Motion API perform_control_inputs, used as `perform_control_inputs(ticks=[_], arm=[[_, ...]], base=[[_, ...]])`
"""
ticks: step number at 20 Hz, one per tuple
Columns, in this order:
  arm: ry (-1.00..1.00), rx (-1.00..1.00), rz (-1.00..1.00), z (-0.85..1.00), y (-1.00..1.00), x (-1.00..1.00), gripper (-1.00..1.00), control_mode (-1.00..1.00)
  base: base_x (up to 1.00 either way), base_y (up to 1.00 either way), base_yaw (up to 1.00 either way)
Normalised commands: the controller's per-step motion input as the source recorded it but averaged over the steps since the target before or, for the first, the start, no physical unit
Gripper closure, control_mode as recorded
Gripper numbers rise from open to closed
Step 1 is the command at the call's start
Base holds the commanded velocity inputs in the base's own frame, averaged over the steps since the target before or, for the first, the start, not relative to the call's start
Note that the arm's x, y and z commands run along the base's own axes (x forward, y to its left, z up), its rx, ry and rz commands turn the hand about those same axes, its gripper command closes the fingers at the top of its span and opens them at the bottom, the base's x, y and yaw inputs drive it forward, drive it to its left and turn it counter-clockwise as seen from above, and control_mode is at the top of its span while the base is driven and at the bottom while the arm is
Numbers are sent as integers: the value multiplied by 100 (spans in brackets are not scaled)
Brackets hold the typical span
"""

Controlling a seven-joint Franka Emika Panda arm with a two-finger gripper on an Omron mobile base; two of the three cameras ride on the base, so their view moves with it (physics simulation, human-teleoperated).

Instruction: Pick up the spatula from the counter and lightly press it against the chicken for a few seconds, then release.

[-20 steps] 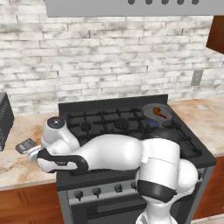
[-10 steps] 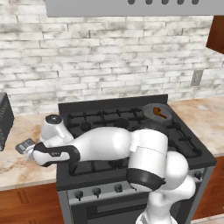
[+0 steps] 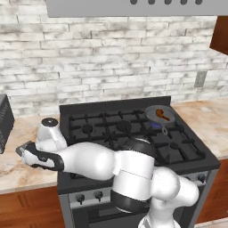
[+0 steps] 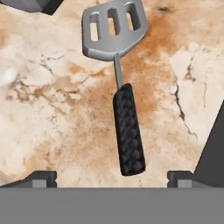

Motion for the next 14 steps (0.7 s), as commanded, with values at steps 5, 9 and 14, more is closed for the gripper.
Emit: perform_control_inputs(ticks=[5,9,14], arm=[[0,0,0,-18,3,7,-100,-100],[3,0,0,-25,5,9,-100,-100],[4,0,0,-28,4,8,-100,-100]], base=[[0,0,0],[0,0,0],[0,0,0]])
